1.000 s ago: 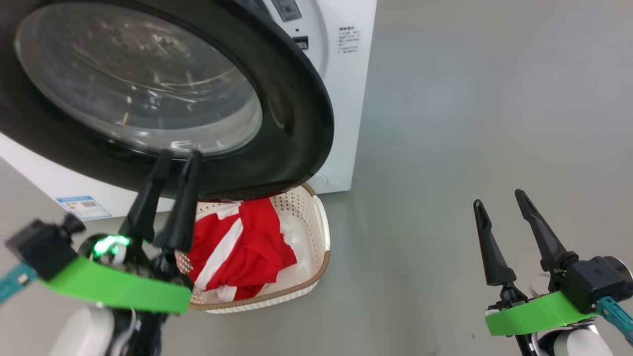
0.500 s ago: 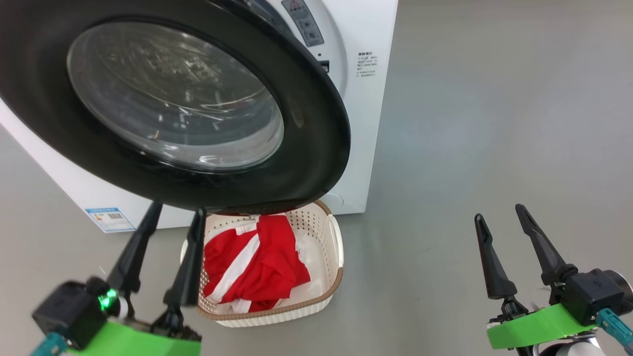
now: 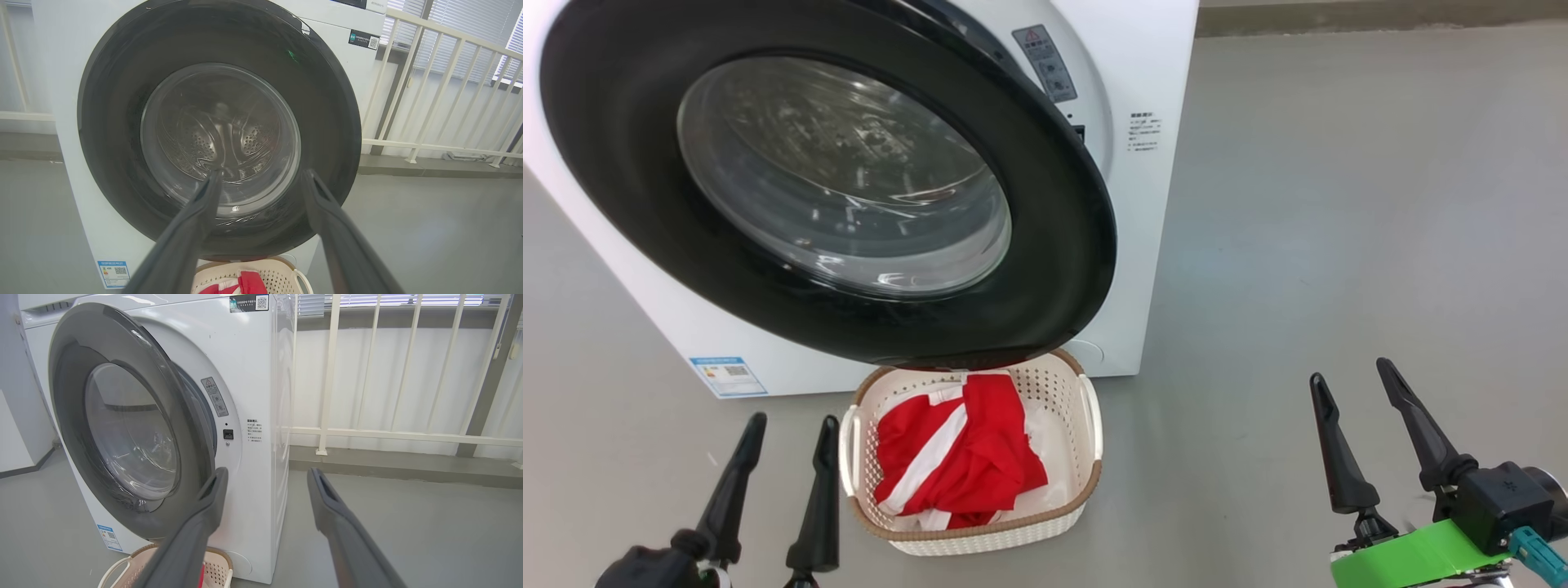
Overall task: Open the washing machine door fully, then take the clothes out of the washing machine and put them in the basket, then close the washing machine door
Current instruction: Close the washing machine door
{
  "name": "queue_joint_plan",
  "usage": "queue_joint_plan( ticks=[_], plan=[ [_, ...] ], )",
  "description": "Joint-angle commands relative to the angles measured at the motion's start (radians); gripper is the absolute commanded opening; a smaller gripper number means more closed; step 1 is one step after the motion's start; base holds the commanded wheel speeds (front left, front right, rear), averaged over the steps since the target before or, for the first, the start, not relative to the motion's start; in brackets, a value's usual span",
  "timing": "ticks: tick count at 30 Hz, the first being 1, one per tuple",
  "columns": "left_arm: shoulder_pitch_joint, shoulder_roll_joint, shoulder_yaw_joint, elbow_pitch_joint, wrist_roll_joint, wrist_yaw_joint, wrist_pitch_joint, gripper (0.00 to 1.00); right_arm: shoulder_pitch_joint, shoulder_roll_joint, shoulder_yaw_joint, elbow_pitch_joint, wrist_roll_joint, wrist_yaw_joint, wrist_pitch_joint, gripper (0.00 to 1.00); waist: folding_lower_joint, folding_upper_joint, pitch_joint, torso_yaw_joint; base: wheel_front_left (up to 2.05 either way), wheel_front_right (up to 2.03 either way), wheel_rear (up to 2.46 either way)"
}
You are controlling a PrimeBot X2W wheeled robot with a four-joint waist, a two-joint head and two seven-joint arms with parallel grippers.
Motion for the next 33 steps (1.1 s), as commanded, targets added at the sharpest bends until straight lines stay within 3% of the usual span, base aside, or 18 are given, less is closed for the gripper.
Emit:
queue_joint_plan(
  ticks=[1,24,25,26,27,33],
  plan=[
    [-0.014,0.004,0.046,-0.015,0.013,0.001,-0.012,1.0,-0.004,-0.01,0.025,-0.028,0.009,0.005,-0.006,1.0,0.0,0.0,-0.004,0.007,0.0,0.0,0.0],
    [-0.016,-0.058,0.06,0.012,0.09,-0.07,-0.012,1.0,0.0,-0.01,0.04,-0.019,-0.01,0.005,-0.006,1.0,0.0,0.0,-0.01,0.052,0.0,0.0,0.0],
    [-0.02,-0.061,0.057,0.011,0.092,-0.074,-0.012,1.0,-0.007,-0.01,0.042,-0.014,-0.015,0.005,-0.006,0.43,0.0,0.0,-0.005,0.056,0.0,0.0,0.0],
    [-0.024,-0.066,0.054,0.01,0.094,-0.079,-0.012,1.0,-0.019,-0.01,0.044,-0.008,-0.017,0.005,-0.006,0.15,0.0,0.0,0.0,0.06,0.0,0.0,0.0],
    [-0.027,-0.07,0.05,0.008,0.096,-0.083,-0.012,1.0,-0.034,-0.01,0.048,-0.001,-0.022,0.005,-0.006,0.0,0.0,0.0,0.007,0.064,0.0,0.0,0.0],
    [-0.054,-0.099,0.03,-0.01,0.113,-0.104,-0.012,1.0,-0.155,-0.01,0.083,0.051,-0.037,0.005,-0.006,0.0,0.0,0.0,0.058,0.097,0.0,0.0,0.0]
  ],
)
